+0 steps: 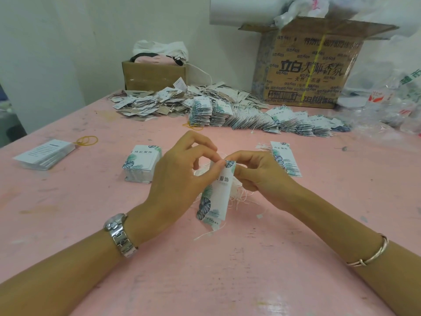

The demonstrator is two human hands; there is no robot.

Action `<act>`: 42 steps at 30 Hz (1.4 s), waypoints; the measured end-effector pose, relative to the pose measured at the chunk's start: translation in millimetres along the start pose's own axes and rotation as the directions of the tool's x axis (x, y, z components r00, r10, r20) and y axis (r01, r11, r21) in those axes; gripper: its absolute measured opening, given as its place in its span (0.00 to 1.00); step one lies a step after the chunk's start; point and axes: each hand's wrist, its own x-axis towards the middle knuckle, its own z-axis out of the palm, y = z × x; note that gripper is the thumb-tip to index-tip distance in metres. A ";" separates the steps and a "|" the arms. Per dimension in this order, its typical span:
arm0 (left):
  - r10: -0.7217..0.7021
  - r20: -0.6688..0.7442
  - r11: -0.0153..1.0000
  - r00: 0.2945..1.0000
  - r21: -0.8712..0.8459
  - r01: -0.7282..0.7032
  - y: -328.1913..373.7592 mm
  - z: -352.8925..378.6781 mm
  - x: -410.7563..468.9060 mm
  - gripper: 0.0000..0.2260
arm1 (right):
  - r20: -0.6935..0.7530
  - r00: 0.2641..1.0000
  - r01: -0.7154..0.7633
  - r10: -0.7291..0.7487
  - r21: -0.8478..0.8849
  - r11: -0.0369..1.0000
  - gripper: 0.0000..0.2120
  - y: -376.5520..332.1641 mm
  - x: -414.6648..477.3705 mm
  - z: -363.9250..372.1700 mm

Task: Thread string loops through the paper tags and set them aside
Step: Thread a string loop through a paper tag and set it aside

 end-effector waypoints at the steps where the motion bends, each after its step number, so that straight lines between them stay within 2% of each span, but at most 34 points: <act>1: -0.008 0.001 1.000 1.000 0.001 0.008 -0.1 -0.7 0.5 0.04 | 0.015 1.000 0.000 0.000 -0.008 1.000 0.08 -0.5 0.1 -0.5; 4: -0.033 -0.024 0.999 0.999 -0.043 0.032 0.5 -2.8 2.1 0.02 | 0.048 0.999 0.000 0.003 -0.066 0.998 0.05 -1.5 1.8 -6.1; 9: -0.060 -0.052 0.988 0.997 -0.148 0.052 1.8 -5.2 3.8 0.05 | 0.060 0.997 -0.038 0.045 -0.119 0.992 0.04 -3.2 5.3 -27.0; 11: -0.082 -0.047 0.976 0.995 -0.207 0.071 1.8 -5.6 3.5 0.07 | 0.051 0.997 -0.051 0.057 -0.103 0.993 0.03 -2.7 6.6 -35.0; 14: -0.136 -0.032 0.950 0.990 -0.287 0.121 0.3 -5.8 3.2 0.07 | 0.018 0.997 -0.076 0.078 -0.068 0.995 0.06 1.6 9.2 -46.6; 19: -0.162 -0.050 0.937 0.986 -0.322 0.138 -0.1 -7.0 3.1 0.07 | -0.085 0.991 -0.102 0.104 0.022 0.995 0.06 9.3 13.7 -60.8; 21: -0.102 -0.076 0.962 0.992 -0.263 0.078 -0.7 -8.6 4.3 0.06 | -0.141 0.982 -0.115 0.123 0.062 0.991 0.07 11.9 15.2 -64.8; 25: 0.078 -0.071 0.997 0.994 0.029 -0.076 -4.9 -8.5 7.6 0.04 | -0.216 0.964 -0.148 0.154 0.045 0.988 0.11 16.0 16.0 -66.1; 28: 0.098 -0.014 0.993 0.995 0.071 -0.097 -8.2 -6.2 7.2 0.03 | -0.259 0.950 -0.190 0.176 -0.033 0.981 0.12 17.2 16.0 -65.8; 31: 0.042 -0.011 0.999 0.999 0.034 -0.042 -9.6 -5.0 5.8 0.03 | -0.268 0.950 -0.179 0.158 -0.056 0.982 0.09 17.7 16.5 -68.6; 36: -0.113 -0.029 0.971 0.993 -0.216 0.104 -6.0 -6.7 5.6 0.06 | -0.223 0.961 -0.174 0.164 -0.025 0.984 0.09 17.4 16.4 -70.7; 42: -0.195 0.002 0.941 0.981 -0.280 0.187 -7.5 -3.4 7.5 0.07 | -0.284 0.949 -0.141 0.140 0.018 0.990 0.06 10.3 13.7 -65.1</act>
